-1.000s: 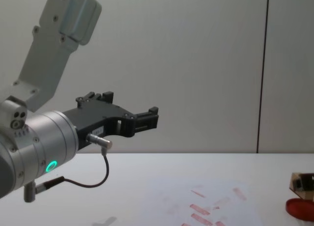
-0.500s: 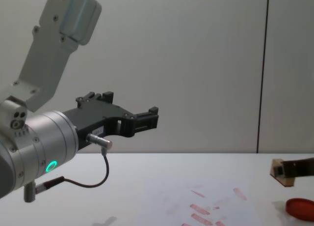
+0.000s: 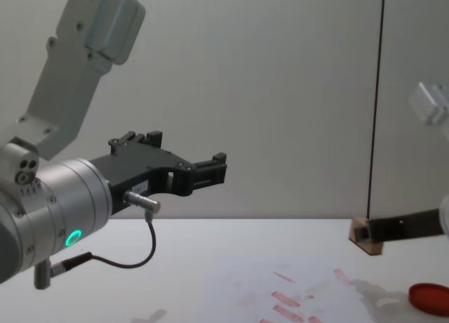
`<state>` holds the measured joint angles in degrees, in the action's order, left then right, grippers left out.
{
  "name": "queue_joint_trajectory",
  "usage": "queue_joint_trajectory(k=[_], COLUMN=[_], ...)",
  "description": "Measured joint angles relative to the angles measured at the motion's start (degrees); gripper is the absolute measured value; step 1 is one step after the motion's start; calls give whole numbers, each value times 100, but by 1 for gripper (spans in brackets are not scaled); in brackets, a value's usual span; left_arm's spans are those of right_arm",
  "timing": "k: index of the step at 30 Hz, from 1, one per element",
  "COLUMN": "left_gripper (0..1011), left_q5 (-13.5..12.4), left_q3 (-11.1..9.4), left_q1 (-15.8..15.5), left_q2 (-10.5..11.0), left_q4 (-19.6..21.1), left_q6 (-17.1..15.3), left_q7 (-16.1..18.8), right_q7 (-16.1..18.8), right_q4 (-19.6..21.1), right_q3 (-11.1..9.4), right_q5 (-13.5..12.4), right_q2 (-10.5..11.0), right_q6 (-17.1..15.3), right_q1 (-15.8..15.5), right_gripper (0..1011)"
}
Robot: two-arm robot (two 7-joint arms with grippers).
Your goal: Use the one hand to pick up the stamp and affix it onto the A4 paper.
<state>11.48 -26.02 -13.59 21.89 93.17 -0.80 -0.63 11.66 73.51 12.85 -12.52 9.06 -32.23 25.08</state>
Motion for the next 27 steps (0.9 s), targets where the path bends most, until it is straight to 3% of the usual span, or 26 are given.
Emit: queue_joint_trajectory(k=[15,27], left_gripper=[1002,1002], left_q5=[0,0], left_q3=[0,0], left_q1=[0,0], left_q2=[0,0], left_q4=[0,0], left_q6=[0,0], left_q7=[0,0], right_q7=[898,1560], right_q4=[-725,-962], right_q3=[151,204], right_q5=[481,886], right_q2=[-189,-184], right_q6=[-240,-604], right_q1=[756,1083], right_gripper=[217,217])
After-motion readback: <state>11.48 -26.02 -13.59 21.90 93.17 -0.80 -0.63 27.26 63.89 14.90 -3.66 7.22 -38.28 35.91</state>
